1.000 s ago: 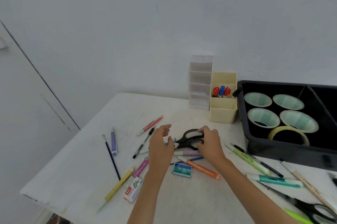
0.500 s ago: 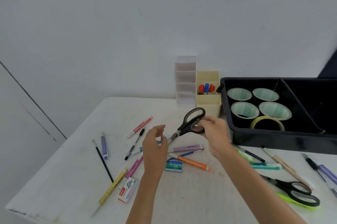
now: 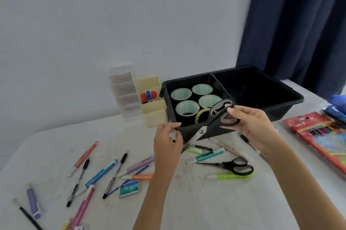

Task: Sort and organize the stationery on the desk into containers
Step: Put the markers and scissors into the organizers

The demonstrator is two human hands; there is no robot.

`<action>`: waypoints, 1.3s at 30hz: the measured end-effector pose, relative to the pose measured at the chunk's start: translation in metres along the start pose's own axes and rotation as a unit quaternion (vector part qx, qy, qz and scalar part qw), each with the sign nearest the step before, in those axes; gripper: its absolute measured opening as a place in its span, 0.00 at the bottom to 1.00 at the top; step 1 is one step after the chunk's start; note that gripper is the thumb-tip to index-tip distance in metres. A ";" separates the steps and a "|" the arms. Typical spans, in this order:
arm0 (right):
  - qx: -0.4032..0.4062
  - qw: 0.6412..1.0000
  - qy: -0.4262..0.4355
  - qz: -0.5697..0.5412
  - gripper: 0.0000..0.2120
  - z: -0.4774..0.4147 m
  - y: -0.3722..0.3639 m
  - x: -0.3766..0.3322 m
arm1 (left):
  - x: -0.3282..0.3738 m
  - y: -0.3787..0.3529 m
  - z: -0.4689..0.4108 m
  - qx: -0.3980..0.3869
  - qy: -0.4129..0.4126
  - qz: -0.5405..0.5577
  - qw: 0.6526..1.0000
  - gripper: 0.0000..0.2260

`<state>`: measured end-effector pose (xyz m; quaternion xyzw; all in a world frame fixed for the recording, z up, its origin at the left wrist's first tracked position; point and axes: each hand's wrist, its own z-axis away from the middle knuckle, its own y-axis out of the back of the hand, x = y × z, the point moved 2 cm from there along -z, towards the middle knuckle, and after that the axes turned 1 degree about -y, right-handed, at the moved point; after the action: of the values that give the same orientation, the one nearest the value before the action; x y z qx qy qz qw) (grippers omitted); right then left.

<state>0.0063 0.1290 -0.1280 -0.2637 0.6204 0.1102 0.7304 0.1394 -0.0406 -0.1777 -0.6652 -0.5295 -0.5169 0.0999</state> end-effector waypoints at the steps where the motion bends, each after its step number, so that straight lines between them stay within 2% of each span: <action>1: 0.033 0.999 0.008 0.001 0.07 0.003 0.016 -0.002 | 0.002 -0.009 0.001 0.008 -0.006 -0.015 1.000 0.11; 3: 0.103 0.995 0.016 0.005 0.07 0.011 0.045 -0.005 | 0.006 -0.022 0.003 0.049 -0.016 -0.058 0.997 0.11; 5: 0.157 0.987 0.018 0.003 0.08 0.018 0.069 -0.005 | 0.015 -0.031 0.009 0.089 -0.067 -0.087 0.990 0.11; 7: 0.210 0.978 0.018 -0.008 0.08 0.025 0.089 -0.003 | 0.025 -0.045 0.017 0.059 -0.135 -0.061 0.987 0.08; 8: 0.232 0.972 0.016 -0.015 0.07 0.029 0.097 -0.002 | 0.029 -0.053 0.022 0.005 -0.160 -0.034 0.986 0.06; 10: 0.269 0.963 0.005 -0.027 0.07 0.036 0.111 0.002 | 0.036 -0.071 0.032 -0.171 -0.158 0.015 0.972 0.05; 12: 0.301 0.953 -0.009 -0.036 0.07 0.043 0.122 0.006 | 0.038 -0.088 0.044 -0.346 -0.138 -0.006 0.928 0.13; 14: 0.319 0.946 -0.014 -0.046 0.08 0.049 0.129 0.010 | 0.036 -0.101 0.055 -0.415 -0.151 -0.073 0.894 0.19; 21: 0.345 0.937 -0.026 -0.039 0.10 0.057 0.135 0.022 | 0.032 -0.111 0.060 -0.397 -0.104 -0.030 0.911 0.13; 28: 0.327 0.944 -0.017 -0.028 0.08 0.049 0.118 0.020 | 0.044 -0.097 0.054 -0.357 -0.064 0.042 0.931 0.09; 35: 0.257 0.966 0.008 -0.016 0.08 0.031 0.081 0.010 | 0.062 -0.064 0.035 -0.276 -0.066 0.096 0.954 0.10; 39: 0.181 0.983 0.033 -0.006 0.10 0.019 0.046 -0.003 | 0.073 -0.040 0.022 -0.237 -0.086 0.118 0.960 0.09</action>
<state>-0.0002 0.1776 -0.1344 -0.1349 0.6519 -0.0169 0.7460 0.1131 0.0348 -0.1455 -0.7698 -0.3160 -0.5527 -0.0460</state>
